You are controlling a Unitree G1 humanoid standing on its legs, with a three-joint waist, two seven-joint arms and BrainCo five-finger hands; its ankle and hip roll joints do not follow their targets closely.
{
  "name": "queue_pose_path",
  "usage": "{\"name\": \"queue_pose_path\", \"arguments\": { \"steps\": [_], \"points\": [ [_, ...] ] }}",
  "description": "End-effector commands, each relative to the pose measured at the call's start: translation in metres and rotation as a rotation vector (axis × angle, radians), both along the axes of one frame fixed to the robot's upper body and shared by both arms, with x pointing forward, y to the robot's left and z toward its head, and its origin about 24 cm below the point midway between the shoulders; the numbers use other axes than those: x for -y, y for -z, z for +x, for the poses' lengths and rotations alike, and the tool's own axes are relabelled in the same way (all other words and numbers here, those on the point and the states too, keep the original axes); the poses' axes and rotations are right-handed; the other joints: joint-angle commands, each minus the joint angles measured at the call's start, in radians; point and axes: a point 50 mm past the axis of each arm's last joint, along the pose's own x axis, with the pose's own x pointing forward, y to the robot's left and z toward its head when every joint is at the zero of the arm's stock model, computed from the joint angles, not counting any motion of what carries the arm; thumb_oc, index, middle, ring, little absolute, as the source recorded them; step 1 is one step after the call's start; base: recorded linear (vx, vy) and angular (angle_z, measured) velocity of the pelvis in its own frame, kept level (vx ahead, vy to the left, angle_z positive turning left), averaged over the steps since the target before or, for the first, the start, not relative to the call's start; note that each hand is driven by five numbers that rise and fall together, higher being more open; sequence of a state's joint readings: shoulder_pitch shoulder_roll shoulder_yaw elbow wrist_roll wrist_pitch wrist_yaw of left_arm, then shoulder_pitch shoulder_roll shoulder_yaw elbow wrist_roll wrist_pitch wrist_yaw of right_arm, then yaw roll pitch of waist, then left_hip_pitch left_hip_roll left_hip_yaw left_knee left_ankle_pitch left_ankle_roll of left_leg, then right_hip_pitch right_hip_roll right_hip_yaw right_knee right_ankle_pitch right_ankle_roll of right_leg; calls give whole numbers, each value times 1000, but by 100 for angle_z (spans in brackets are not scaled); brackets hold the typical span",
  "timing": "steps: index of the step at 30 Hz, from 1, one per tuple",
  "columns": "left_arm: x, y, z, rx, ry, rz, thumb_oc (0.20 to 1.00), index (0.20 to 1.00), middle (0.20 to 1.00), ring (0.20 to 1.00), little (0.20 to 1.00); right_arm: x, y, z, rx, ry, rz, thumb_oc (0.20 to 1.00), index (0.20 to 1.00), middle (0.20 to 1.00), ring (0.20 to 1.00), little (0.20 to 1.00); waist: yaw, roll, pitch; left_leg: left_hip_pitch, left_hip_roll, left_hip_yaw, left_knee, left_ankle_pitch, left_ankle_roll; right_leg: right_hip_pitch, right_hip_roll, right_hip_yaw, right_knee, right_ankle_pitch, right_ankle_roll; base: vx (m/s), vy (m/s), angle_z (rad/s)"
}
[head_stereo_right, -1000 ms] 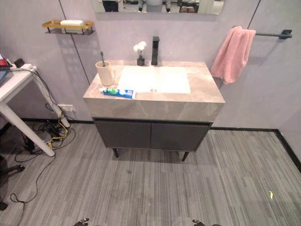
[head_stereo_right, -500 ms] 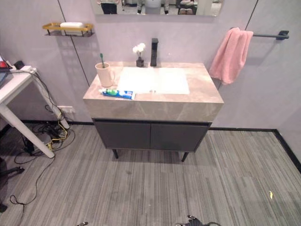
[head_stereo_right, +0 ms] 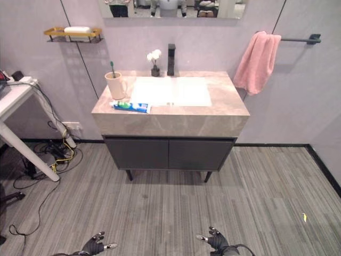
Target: Put brush and paste in cup on sink, flatten towel.
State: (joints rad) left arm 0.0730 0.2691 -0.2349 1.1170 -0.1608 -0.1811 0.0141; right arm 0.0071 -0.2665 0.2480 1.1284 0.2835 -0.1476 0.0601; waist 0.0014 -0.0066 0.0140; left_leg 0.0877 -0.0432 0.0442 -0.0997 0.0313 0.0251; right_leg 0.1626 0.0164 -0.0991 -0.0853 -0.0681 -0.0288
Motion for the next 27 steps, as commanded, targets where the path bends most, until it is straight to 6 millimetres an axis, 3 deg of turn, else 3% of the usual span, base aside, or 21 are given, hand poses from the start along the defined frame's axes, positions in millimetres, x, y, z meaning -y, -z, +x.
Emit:
{"name": "queue_pose_path", "arguments": {
  "steps": [1, 13, 19, 20, 21, 23, 26, 27],
  "points": [
    [-6, -1, 6, 10, 1, 18, 1000, 1000, 1000, 1000, 1000, 11, -7, 15, 43, -6, -35, 1000, 1000, 1000, 1000, 1000, 11, -17, -14, 44, 9, -7, 25, -119, 17, -50, -73, -30, 45, -5, 99, 0, 0, 0],
    [-5, -3, 11, 23, 7, 20, 1000, 1000, 1000, 1000, 1000, 17, -7, 17, 22, 5, -68, 1000, 1000, 1000, 1000, 1000, 31, -18, 15, 0, -7, -8, 102, -154, 39, -89, -93, -26, 107, -12, 112, -12, 61, -4],
    [-6, -9, 23, 71, 27, -5, 1000, 1000, 1000, 1000, 1000, 23, -10, 21, 42, 58, -67, 1000, 1000, 1000, 1000, 1000, 27, -10, 58, -11, -38, -3, 129, -169, 81, -210, -133, -6, 350, -29, 147, -43, 208, -10],
    [-7, -10, 26, 74, 44, 3, 1000, 1000, 1000, 1000, 1000, 22, -8, 17, 30, 80, -46, 1000, 1000, 1000, 1000, 1000, 23, -15, 76, -10, -56, -12, 147, -176, 96, -266, -151, 21, 471, 44, 151, -31, 155, 3],
    [-7, -10, 26, 74, 44, 3, 1000, 1000, 1000, 1000, 1000, 22, -8, 17, 30, 80, -46, 1000, 1000, 1000, 1000, 1000, 23, -16, 75, -11, -57, -11, 148, -176, 96, -268, -152, 22, 474, 42, 152, -36, 145, -1],
    [-9, -15, 35, 106, 62, 15, 1000, 1000, 1000, 1000, 1000, 20, -9, 21, 36, 61, -49, 1000, 1000, 1000, 1000, 1000, 22, -20, 119, -18, -72, -20, 182, -184, 115, -366, -152, 49, 652, 106, 136, -60, 113, 8],
    [-9, -17, 38, 122, 62, 9, 1000, 1000, 1000, 1000, 1000, 20, -10, 24, 46, 53, -52, 1000, 1000, 1000, 1000, 1000, 29, -18, 127, -21, -71, -14, 194, -195, 116, -400, -157, 20, 651, 66, 131, 42, 70, 6],
    [-11, -17, 39, 124, 61, 16, 1000, 1000, 1000, 1000, 1000, 20, -13, 32, 74, 53, -52, 1000, 1000, 1000, 1000, 1000, 36, -13, 125, -15, -66, -5, 180, -199, 109, -412, -155, -16, 530, 46, 130, 79, 15, -11]
  ]
}}
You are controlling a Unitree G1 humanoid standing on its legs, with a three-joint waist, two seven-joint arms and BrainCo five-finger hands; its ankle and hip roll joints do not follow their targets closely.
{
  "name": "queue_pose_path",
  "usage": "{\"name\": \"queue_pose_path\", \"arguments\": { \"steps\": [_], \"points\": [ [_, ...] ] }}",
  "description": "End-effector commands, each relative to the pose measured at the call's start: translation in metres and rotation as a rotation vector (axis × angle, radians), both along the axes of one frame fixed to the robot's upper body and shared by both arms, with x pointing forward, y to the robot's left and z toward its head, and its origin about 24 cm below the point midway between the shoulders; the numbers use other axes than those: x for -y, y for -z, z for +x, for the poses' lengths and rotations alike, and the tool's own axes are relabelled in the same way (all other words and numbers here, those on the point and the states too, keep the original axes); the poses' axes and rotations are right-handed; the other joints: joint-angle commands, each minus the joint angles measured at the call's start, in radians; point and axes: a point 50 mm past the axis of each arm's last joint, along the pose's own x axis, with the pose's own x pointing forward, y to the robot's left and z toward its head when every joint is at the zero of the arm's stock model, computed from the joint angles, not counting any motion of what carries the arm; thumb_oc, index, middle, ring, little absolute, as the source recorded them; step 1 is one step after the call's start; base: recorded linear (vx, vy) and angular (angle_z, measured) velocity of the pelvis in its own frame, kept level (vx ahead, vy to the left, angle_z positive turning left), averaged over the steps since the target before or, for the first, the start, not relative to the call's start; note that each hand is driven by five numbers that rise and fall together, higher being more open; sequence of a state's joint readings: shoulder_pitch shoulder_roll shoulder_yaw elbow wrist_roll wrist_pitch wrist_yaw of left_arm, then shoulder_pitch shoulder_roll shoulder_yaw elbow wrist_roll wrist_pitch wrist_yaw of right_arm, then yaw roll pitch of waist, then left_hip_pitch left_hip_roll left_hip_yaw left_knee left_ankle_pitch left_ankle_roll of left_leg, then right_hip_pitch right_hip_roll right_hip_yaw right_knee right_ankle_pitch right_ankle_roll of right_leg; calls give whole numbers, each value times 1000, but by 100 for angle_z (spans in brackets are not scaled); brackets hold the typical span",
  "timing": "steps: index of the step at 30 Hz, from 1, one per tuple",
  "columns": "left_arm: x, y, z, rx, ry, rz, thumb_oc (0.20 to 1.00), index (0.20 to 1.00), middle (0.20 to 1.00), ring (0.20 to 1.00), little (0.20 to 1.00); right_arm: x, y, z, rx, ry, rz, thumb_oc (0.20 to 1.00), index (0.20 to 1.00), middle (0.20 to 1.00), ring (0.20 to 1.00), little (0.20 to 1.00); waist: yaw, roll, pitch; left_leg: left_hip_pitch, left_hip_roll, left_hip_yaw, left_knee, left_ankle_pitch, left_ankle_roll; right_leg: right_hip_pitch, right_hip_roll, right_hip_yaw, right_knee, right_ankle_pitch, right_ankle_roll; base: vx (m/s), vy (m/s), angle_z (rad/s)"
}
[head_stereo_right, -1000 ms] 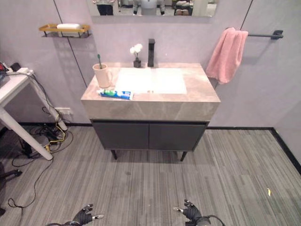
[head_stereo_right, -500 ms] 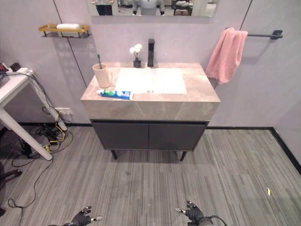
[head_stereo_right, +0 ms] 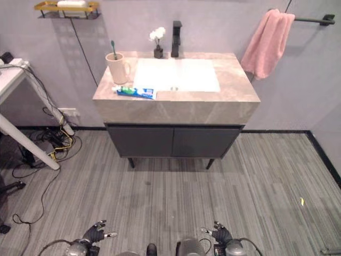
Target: Put brush and paste in cup on sink, flatten towel.
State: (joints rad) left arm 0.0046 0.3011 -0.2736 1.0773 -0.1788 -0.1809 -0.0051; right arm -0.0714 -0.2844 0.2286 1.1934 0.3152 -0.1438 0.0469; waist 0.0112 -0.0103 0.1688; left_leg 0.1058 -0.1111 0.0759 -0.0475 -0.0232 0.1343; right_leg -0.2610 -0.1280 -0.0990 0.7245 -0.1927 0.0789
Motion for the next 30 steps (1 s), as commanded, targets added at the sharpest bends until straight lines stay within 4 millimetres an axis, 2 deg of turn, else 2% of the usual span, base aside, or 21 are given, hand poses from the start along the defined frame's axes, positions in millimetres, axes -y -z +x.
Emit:
{"name": "queue_pose_path", "arguments": {
  "steps": [1, 4, 5, 9, 12, 13, 14, 15, 17, 18, 19, 20, 21, 22, 23, 24, 25, 26, 27, 29, 30],
  "points": [
    [-9, -5, 5, 34, -2, 18, 1000, 1000, 1000, 1000, 1000, 8, -8, 13, 51, 1, -23, 1000, 1000, 1000, 1000, 1000, 26, -7, -28, -31, 4, -38, 126, -145, -1, 17, -8, -18, -286, 173, 22, 132, 7, -18],
    [-11, -6, 8, 40, -11, 30, 1000, 1000, 1000, 1000, 1000, 9, -13, 23, 84, -11, -35, 1000, 1000, 1000, 1000, 1000, 37, -6, -25, -21, 16, -24, 106, -157, -24, 33, -13, -53, -584, 241, 48, 181, -61, -18],
    [-13, -9, 11, 57, -22, 28, 1000, 1000, 1000, 1000, 1000, 9, -17, 32, 108, -28, -46, 1000, 1000, 1000, 1000, 1000, 42, -10, -16, -9, 25, -16, 110, -173, -32, 36, -31, -60, -681, 310, 73, 215, -73, -34],
    [-15, -11, 12, 70, -27, 27, 1000, 1000, 1000, 1000, 1000, 11, -20, 33, 120, -70, -56, 1000, 1000, 1000, 1000, 1000, 40, -27, -26, 33, 49, -31, 127, -215, -55, 61, -16, -43, -696, 305, 67, 378, -168, 1],
    [-16, -13, 13, 79, -19, 13, 1000, 1000, 1000, 1000, 1000, 18, -25, 33, 131, -101, -79, 1000, 1000, 1000, 1000, 1000, 23, -31, -57, 53, 98, -59, 168, -216, -80, 77, 28, -50, -648, 249, 38, 404, -245, 26],
    [-16, -13, 11, 74, -10, 13, 1000, 1000, 1000, 1000, 1000, 21, -26, 32, 136, -102, -79, 1000, 1000, 1000, 1000, 1000, 20, -30, -63, 49, 114, -63, 200, -204, -91, 86, 41, -58, -641, 231, 28, 536, -365, 64],
    [-20, -11, 3, 46, 4, 20, 1000, 1000, 1000, 1000, 1000, 29, -30, 31, 145, -117, -97, 1000, 1000, 1000, 1000, 1000, 12, -32, -68, -12, 149, -61, 364, -109, -126, 129, 79, -66, -644, 200, -6, 400, -279, 56],
    [-20, -11, 3, 46, 4, 19, 1000, 1000, 1000, 1000, 1000, 29, -30, 31, 145, -117, -97, 1000, 1000, 1000, 1000, 1000, 10, -31, -69, -17, 151, -64, 371, -112, -127, 128, 80, -68, -644, 200, -6, 362, -297, 37],
    [-27, -14, 4, 49, 9, 34, 1000, 1000, 1000, 1000, 1000, 40, -38, 35, 172, -115, -123, 1000, 1000, 1000, 1000, 1000, 8, -38, -46, -160, 197, -55, 612, -4, -148, 164, 105, -98, -652, 174, -47, 191, -279, 4],
    [-33, -17, 7, 61, -8, 43, 1000, 1000, 1000, 1000, 1000, 47, -41, 37, 179, -101, -144, 1000, 1000, 1000, 1000, 1000, 15, -49, -19, -228, 220, -17, 693, 7, -136, 182, 106, -123, -651, 146, -69, 211, -290, 5],
    [-34, -19, 11, 70, -16, 47, 1000, 1000, 1000, 1000, 1000, 50, -43, 39, 176, -103, -156, 1000, 1000, 1000, 1000, 1000, 12, -48, -10, -253, 235, 8, 677, -21, -139, 195, 105, -140, -647, 127, -66, 240, -186, 45],
    [-35, -19, 15, 77, -25, 46, 1000, 1000, 1000, 1000, 1000, 53, -44, 40, 177, -96, -167, 1000, 1000, 1000, 1000, 1000, 16, -55, 0, -279, 213, 28, 638, -69, -135, 210, 91, -152, -650, 121, -55, 138, -51, 64],
    [-35, -19, 15, 77, -25, 47, 1000, 1000, 1000, 1000, 1000, 53, -44, 40, 177, -96, -167, 1000, 1000, 1000, 1000, 1000, 16, -55, 0, -278, 213, 28, 638, -69, -135, 211, 91, -152, -650, 121, -55, 198, 31, 62],
    [-37, -19, 15, 78, -49, 51, 1000, 1000, 1000, 1000, 1000, 57, -44, 38, 174, -76, -176, 1000, 1000, 1000, 1000, 1000, 15, -66, -5, -315, 191, 56, 515, -117, -128, 226, 71, -168, -666, 124, -40, 135, 33, 31],
    [-37, -19, 15, 78, -49, 51, 1000, 1000, 1000, 1000, 1000, 57, -44, 38, 173, -76, -176, 1000, 1000, 1000, 1000, 1000, 15, -67, -5, -313, 190, 57, 512, -116, -127, 227, 69, -167, -666, 124, -39, 201, 85, 14],
    [-39, -19, 15, 78, -53, 60, 1000, 1000, 1000, 1000, 1000, 59, -44, 37, 173, -62, -182, 1000, 1000, 1000, 1000, 1000, 7, -68, -14, -333, 186, 62, 381, -96, -134, 231, 60, -175, -682, 126, -35, 237, 149, 23],
    [-40, -21, 16, 85, -52, 66, 1000, 1000, 1000, 1000, 1000, 57, -44, 37, 178, -61, -184, 1000, 1000, 1000, 1000, 1000, 14, -63, -25, -326, 178, 19, 161, 20, -158, 256, 58, -174, -700, 124, -32, 233, 146, 21],
    [-40, -21, 16, 85, -52, 67, 1000, 1000, 1000, 1000, 1000, 57, -44, 37, 178, -61, -184, 1000, 1000, 1000, 1000, 1000, 12, -64, -26, -324, 176, 17, 153, 26, -158, 256, 57, -176, -700, 124, -32, 334, 236, 22],
    [-42, -23, 19, 97, -39, 77, 1000, 1000, 1000, 1000, 1000, 54, -43, 39, 182, -75, -185, 1000, 1000, 1000, 1000, 1000, 8, -55, -34, -337, 177, -29, 76, 92, -164, 257, 48, -181, -686, 113, -37, 294, 258, 3],
    [-44, -25, 19, 101, -38, 79, 1000, 1000, 1000, 1000, 1000, 48, -45, 45, 194, -105, -173, 1000, 1000, 1000, 1000, 1000, 14, -49, -42, -310, 175, -42, 81, 65, -155, 252, 41, -160, -659, 101, -32, 305, 305, -11],
    [-45, -28, 22, 121, -25, 84, 1000, 1000, 1000, 1000, 1000, 41, -46, 50, 207, -142, -170, 1000, 1000, 1000, 1000, 1000, 16, -41, -45, -313, 147, -55, 135, 44, -140, 255, 16, -148, -617, 97, -18, 187, 235, -44]
  ]
}}
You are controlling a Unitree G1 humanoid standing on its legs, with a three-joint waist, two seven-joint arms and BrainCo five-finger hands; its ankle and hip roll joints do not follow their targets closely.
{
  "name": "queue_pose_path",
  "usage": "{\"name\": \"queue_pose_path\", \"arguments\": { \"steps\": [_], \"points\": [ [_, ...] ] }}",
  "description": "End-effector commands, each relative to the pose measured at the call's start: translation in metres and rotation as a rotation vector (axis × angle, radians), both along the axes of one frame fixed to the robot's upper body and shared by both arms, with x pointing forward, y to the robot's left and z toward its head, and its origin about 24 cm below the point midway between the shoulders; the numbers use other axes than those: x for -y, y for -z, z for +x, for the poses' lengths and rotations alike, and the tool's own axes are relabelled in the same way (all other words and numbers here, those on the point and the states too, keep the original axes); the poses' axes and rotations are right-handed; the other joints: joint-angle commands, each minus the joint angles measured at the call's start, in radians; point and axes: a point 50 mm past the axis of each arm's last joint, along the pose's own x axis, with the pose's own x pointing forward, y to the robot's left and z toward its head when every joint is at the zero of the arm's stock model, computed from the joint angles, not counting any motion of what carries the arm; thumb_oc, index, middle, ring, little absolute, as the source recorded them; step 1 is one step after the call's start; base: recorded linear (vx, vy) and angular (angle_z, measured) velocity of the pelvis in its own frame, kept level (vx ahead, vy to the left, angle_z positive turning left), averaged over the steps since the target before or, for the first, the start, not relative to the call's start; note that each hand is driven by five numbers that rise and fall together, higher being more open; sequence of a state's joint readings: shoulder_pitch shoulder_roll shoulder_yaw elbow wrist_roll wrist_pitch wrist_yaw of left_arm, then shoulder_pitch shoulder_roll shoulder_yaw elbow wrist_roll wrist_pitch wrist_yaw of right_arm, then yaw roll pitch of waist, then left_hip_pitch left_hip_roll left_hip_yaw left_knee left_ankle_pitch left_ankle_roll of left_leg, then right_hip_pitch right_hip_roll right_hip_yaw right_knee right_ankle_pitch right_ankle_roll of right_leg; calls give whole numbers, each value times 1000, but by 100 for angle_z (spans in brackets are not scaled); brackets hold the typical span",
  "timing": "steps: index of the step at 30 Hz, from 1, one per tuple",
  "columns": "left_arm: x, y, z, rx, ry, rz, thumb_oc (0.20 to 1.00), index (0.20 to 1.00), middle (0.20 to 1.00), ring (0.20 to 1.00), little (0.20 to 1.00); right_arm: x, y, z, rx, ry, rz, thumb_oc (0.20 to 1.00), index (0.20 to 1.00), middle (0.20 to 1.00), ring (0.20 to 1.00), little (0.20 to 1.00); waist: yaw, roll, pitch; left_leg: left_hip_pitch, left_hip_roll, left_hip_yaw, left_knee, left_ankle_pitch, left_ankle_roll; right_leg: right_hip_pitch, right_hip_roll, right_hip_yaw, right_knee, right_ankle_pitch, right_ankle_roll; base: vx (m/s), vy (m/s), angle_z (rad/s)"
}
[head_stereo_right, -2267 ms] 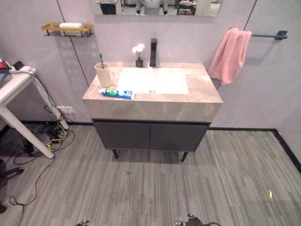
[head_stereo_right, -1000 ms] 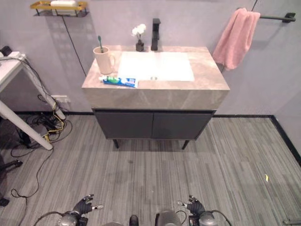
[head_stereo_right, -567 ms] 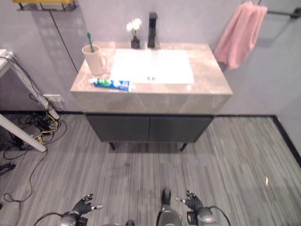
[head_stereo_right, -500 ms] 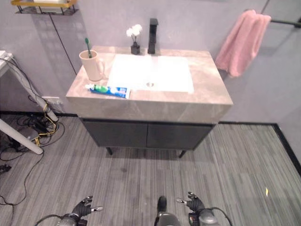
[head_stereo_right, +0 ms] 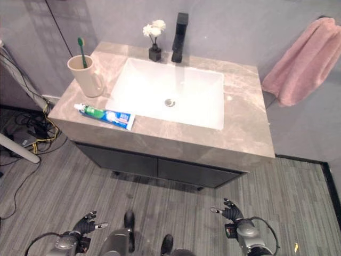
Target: Put brush and paste in cup on sink, flatten towel.
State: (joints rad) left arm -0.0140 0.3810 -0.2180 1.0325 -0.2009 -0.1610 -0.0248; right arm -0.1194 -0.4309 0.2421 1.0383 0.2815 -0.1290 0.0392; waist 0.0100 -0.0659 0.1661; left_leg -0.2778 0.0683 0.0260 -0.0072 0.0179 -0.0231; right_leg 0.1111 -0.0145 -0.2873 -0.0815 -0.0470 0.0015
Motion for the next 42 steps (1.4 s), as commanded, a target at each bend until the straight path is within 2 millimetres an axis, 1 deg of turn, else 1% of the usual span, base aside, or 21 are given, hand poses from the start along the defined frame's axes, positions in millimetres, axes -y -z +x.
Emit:
{"name": "queue_pose_path", "arguments": {
  "steps": [1, 3, 4, 7, 8, 9, 10, 11, 15, 17, 19, 21, 23, 24, 25, 27, 30, 33, 34, 35, 42],
  "points": [
    [-14, -12, 6, 62, 20, 42, 1000, 1000, 1000, 1000, 1000, 4, -7, 3, 40, -53, -38, 1000, 1000, 1000, 1000, 1000, 17, 14, -43, 69, -33, -5, 96, 2, 18, -118, -98, 41, 190, -50, 60, 295, 371, -65],
    [-18, -14, 4, 64, 27, 46, 1000, 1000, 1000, 1000, 1000, -6, -12, 13, 80, -72, -16, 1000, 1000, 1000, 1000, 1000, 23, 18, -49, 86, -53, 17, 116, -33, 38, -107, -129, 54, 200, -31, 84, 252, 360, -49],
    [-23, -17, 1, 65, 44, 55, 1000, 1000, 1000, 1000, 1000, -11, -14, 20, 104, -89, -6, 1000, 1000, 1000, 1000, 1000, 32, 23, -55, 100, -63, 46, 125, -60, 56, -107, -151, 60, 198, 8, 103, 212, 332, -48],
    [-30, -25, -2, 87, 81, 69, 1000, 1000, 1000, 1000, 1000, -20, -20, 26, 143, -130, 13, 1000, 1000, 1000, 1000, 1000, 39, 34, -57, 113, -73, 69, 132, -84, 76, -120, -172, 71, 218, 50, 122, 154, 275, -63],
    [-33, -29, -2, 96, 95, 76, 1000, 1000, 1000, 1000, 1000, -22, -22, 28, 155, -143, 14, 1000, 1000, 1000, 1000, 1000, 43, 38, -55, 120, -78, 74, 135, -92, 85, -134, -179, 79, 248, 61, 126, 158, 370, -38],
    [-39, -32, -6, 91, 108, 94, 1000, 1000, 1000, 1000, 1000, -28, -27, 33, 187, -182, 17, 1000, 1000, 1000, 1000, 1000, 40, 51, -43, 147, -89, 85, 134, -112, 109, -167, -205, 67, 346, 86, 126, 109, 278, -34],
    [-39, -32, -6, 90, 107, 94, 1000, 1000, 1000, 1000, 1000, -28, -27, 33, 187, -182, 17, 1000, 1000, 1000, 1000, 1000, 41, 50, -43, 147, -90, 87, 134, -113, 109, -170, -207, 69, 351, 84, 126, 130, 365, -29],
    [-41, -34, -7, 96, 103, 98, 1000, 1000, 1000, 1000, 1000, -37, -33, 39, 222, -229, 24, 1000, 1000, 1000, 1000, 1000, 44, 58, -26, 172, -96, 102, 131, -126, 124, -199, -236, 23, 440, 96, 121, 106, 214, -15],
    [-42, -31, -13, 83, 87, 92, 1000, 1000, 1000, 1000, 1000, -46, -34, 37, 236, -259, 53, 1000, 1000, 1000, 1000, 1000, 43, 58, -8, 212, -92, 106, 133, -147, 123, -205, -228, 13, 473, 84, 136, 87, 85, -21],
    [-40, -30, -13, 83, 81, 83, 1000, 1000, 1000, 1000, 1000, -51, -36, 38, 251, -288, 66, 1000, 1000, 1000, 1000, 1000, 50, 58, -6, 223, -73, 110, 127, -145, 110, -206, -221, -3, 383, 73, 142, 53, -57, -3],
    [-37, -29, -12, 90, 73, 74, 1000, 1000, 1000, 1000, 1000, -52, -38, 39, 257, -301, 62, 1000, 1000, 1000, 1000, 1000, 55, 55, -3, 222, -51, 113, 135, -149, 98, -207, -229, -13, 277, 99, 153, 57, -156, -15],
    [-34, -31, -5, 113, 77, 77, 1000, 1000, 1000, 1000, 1000, -52, -41, 42, 264, -319, 49, 1000, 1000, 1000, 1000, 1000, 58, 25, -1, 220, -26, 110, 144, -153, 71, -209, -206, 33, 113, 143, 163, 136, -376, -15],
    [-33, -30, -3, 114, 80, 79, 1000, 1000, 1000, 1000, 1000, -51, -40, 40, 260, -313, 49, 1000, 1000, 1000, 1000, 1000, 56, 15, -8, 219, -21, 96, 142, -149, 60, -202, -199, 43, 99, 123, 158, 174, -385, 7],
    [-26, -29, 3, 119, 87, 68, 1000, 1000, 1000, 1000, 1000, -48, -39, 38, 253, -315, 28, 1000, 1000, 1000, 1000, 1000, 42, 0, -24, 247, 25, 71, 77, -105, 26, -192, -144, 64, 114, 83, 135, 141, -358, 39],
    [-26, -29, 3, 119, 87, 68, 1000, 1000, 1000, 1000, 1000, -48, -39, 38, 253, -315, 28, 1000, 1000, 1000, 1000, 1000, 41, -1, -25, 246, 24, 70, 75, -103, 26, -193, -145, 63, 113, 84, 135, 184, -476, 65],
    [-22, -29, 7, 125, 108, 57, 1000, 1000, 1000, 1000, 1000, -38, -44, 34, 273, -294, 13, 1000, 1000, 1000, 1000, 1000, 11, -4, -44, 247, 72, 44, 27, -55, -11, -174, -108, 15, 100, 50, 106, 134, -399, 101],
    [-16, -28, 13, 122, 128, 62, 1000, 1000, 1000, 1000, 1000, -22, -43, 31, 249, -254, -35, 1000, 1000, 1000, 1000, 1000, -15, -1, -64, 230, 100, 63, 15, -28, -29, -146, -89, -26, 58, 38, 91, 114, -332, 88],
    [-12, -25, 14, 128, 111, 50, 1000, 1000, 1000, 1000, 1000, -17, -43, 32, 245, -232, -52, 1000, 1000, 1000, 1000, 1000, -19, 9, -72, 224, 82, 72, 18, -31, -26, -132, -96, -39, 39, 42, 95, 64, -44, 40],
    [-12, -25, 12, 133, 101, 43, 1000, 1000, 1000, 1000, 1000, -16, -45, 34, 251, -232, -57, 1000, 1000, 1000, 1000, 1000, -14, 13, -73, 224, 75, 60, 9, -23, -30, -132, -97, -37, 35, 47, 95, 43, 74, 22],
    [-10, -26, 11, 147, 93, 38, 1000, 1000, 1000, 1000, 1000, -15, -47, 38, 256, -232, -64, 1000, 1000, 1000, 1000, 1000, -3, 22, -77, 221, 51, 12, -19, -18, -27, -135, -104, -30, 24, 57, 98, 19, 68, 2],
    [-22, -29, -6, 127, 114, 68, 1000, 1000, 1000, 1000, 1000, -25, -40, 39, 219, -265, -53, 1000, 1000, 1000, 1000, 1000, 14, 40, -97, 265, 22, 37, -80, -24, -11, -117, -135, -28, 12, 80, 119, 46, 141, -13]
  ]
}}
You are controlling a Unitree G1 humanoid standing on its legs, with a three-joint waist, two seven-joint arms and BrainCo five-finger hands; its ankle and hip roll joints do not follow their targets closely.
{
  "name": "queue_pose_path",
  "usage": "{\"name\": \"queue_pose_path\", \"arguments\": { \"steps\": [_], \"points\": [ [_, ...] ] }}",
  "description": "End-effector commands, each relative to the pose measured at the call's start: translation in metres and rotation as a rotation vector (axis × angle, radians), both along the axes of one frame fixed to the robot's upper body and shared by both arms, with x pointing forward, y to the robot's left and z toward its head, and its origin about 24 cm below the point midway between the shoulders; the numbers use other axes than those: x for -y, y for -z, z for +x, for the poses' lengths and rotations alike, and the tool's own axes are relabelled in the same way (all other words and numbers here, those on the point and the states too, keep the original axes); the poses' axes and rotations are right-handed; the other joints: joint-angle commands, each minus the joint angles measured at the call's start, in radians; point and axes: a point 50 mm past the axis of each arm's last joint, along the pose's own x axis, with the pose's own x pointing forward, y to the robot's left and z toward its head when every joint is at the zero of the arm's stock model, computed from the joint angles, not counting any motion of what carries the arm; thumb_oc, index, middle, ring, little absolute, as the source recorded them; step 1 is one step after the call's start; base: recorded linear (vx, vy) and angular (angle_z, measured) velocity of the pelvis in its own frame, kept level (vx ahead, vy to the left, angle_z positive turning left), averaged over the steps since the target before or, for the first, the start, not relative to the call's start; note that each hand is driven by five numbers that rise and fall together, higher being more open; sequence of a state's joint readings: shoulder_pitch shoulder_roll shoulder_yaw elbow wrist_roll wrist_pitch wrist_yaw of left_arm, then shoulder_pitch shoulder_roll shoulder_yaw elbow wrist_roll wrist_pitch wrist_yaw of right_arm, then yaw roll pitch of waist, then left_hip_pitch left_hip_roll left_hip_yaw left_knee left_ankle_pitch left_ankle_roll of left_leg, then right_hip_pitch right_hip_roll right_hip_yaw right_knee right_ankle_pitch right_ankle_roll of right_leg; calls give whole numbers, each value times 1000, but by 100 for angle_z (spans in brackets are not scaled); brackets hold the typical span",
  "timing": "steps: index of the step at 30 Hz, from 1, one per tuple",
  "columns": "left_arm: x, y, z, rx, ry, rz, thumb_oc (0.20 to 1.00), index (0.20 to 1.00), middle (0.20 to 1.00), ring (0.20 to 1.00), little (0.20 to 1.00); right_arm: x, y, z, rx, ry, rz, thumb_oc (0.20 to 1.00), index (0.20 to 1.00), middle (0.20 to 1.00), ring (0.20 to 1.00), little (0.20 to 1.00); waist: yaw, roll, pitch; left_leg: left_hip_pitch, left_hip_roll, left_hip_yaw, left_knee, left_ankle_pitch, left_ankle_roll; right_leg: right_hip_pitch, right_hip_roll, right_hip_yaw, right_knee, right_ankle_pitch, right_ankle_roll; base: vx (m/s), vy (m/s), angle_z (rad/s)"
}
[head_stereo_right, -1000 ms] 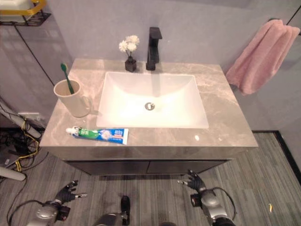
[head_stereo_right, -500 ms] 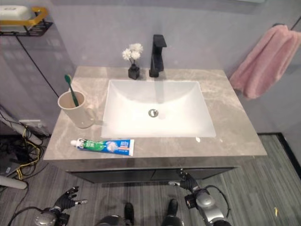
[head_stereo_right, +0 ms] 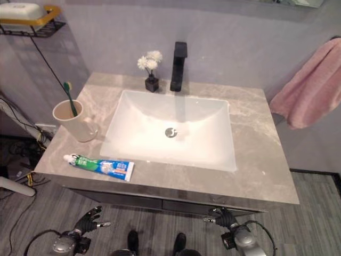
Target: Put brush and paste in cup on sink, flatten towel.
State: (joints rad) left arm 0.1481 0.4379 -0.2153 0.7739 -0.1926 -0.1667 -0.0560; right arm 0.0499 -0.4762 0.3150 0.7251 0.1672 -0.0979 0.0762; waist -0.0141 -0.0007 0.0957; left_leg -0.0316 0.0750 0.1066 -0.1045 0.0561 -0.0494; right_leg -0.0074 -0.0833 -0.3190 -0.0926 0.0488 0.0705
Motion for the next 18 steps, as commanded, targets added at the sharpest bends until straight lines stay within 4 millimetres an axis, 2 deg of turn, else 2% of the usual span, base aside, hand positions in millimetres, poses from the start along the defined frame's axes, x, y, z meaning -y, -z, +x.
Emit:
{"name": "queue_pose_path", "arguments": {
  "steps": [1, 3, 6, 7, 8, 9, 11, 12, 13, 15, 16, 17, 18],
  "points": [
    [-30, -26, 6, 87, 64, 110, 1000, 1000, 1000, 1000, 1000, -5, -32, 56, 199, -42, -20, 1000, 1000, 1000, 1000, 1000, 50, -22, -24, 21, 6, -38, 17, -69, 21, 1, -78, 4, 21, -3, 59, 10, 146, 3],
    [-35, -32, 4, 93, 87, 125, 1000, 1000, 1000, 1000, 1000, -6, -31, 56, 195, -50, -23, 1000, 1000, 1000, 1000, 1000, 56, -22, -22, 23, 3, -36, 17, -71, 23, 3, -81, 5, 20, 0, 62, 6, 122, 1],
    [-54, -70, 1, 149, 245, 217, 1000, 1000, 1000, 1000, 1000, -1, -29, 52, 179, -44, -29, 1000, 1000, 1000, 1000, 1000, 75, -19, -12, 25, -8, -34, 17, -78, 29, 6, -94, 2, 11, 16, 77, 2, 122, 0],
    [-55, -70, 0, 147, 244, 218, 1000, 1000, 1000, 1000, 1000, -2, -29, 52, 179, -45, -28, 1000, 1000, 1000, 1000, 1000, 75, -20, -13, 25, -8, -33, 17, -78, 30, 6, -95, 3, 10, 17, 78, -15, 64, 2],
    [-59, -83, 1, 170, 282, 243, 1000, 1000, 1000, 1000, 1000, 1, -26, 50, 159, -33, -38, 1000, 1000, 1000, 1000, 1000, 82, -20, -9, 25, -11, -30, 17, -79, 32, 4, -99, 3, 8, 24, 84, -19, 89, -1],
    [-61, -107, 2, 218, 349, 271, 1000, 1000, 1000, 1000, 1000, 10, -17, 42, 110, 20, -48, 1000, 1000, 1000, 1000, 1000, 96, -15, -4, 28, -16, -27, 17, -84, 35, 5, -104, 2, 5, 33, 91, -25, 117, -4],
    [-56, -139, 2, 261, 474, 267, 1000, 1000, 1000, 1000, 1000, 22, -6, 29, 25, 62, -85, 1000, 1000, 1000, 1000, 1000, 112, -9, 3, 26, -22, -26, 17, -86, 40, -2, -110, 4, 5, 43, 100, -18, 89, -10],
    [-57, -140, 1, 259, 472, 269, 1000, 1000, 1000, 1000, 1000, 21, -5, 29, 25, 59, -82, 1000, 1000, 1000, 1000, 1000, 111, -12, 2, 27, -22, -25, 17, -87, 40, -2, -110, 6, 5, 44, 100, -16, 67, -10],
    [-52, -161, 3, 277, 559, 271, 1000, 1000, 1000, 1000, 1000, 31, 0, 20, -28, 86, -117, 1000, 1000, 1000, 1000, 1000, 121, -5, 8, 28, -24, -23, 17, -90, 42, -4, -113, 5, 5, 50, 108, -20, 64, -3],
    [-47, -189, 2, 297, 643, 255, 1000, 1000, 1000, 1000, 1000, 42, 11, 2, -121, 131, -148, 1000, 1000, 1000, 1000, 1000, 133, 1, 10, 27, -31, -21, 17, -91, 45, -9, -119, 8, 5, 57, 116, -20, 96, -4],
    [-45, -213, 3, 353, 670, 259, 1000, 1000, 1000, 1000, 1000, 47, 19, -14, -188, 154, -167, 1000, 1000, 1000, 1000, 1000, 139, 0, 10, 24, -35, -23, 17, -91, 45, -8, -127, -2, 5, 59, 123, -6, 74, -4],
    [-46, -214, 2, 351, 669, 261, 1000, 1000, 1000, 1000, 1000, 46, 19, -14, -188, 153, -165, 1000, 1000, 1000, 1000, 1000, 138, -2, 9, 24, -35, -23, 17, -90, 45, -8, -127, -2, 5, 59, 123, -3, 60, 3],
    [-44, -232, 7, 411, 689, 303, 1000, 1000, 1000, 1000, 1000, 48, 21, -22, -209, 163, -167, 1000, 1000, 1000, 1000, 1000, 142, -3, 6, 20, -37, -27, 17, -90, 44, -8, -130, -9, 5, 58, 126, 5, 24, 7]
  ]
}}
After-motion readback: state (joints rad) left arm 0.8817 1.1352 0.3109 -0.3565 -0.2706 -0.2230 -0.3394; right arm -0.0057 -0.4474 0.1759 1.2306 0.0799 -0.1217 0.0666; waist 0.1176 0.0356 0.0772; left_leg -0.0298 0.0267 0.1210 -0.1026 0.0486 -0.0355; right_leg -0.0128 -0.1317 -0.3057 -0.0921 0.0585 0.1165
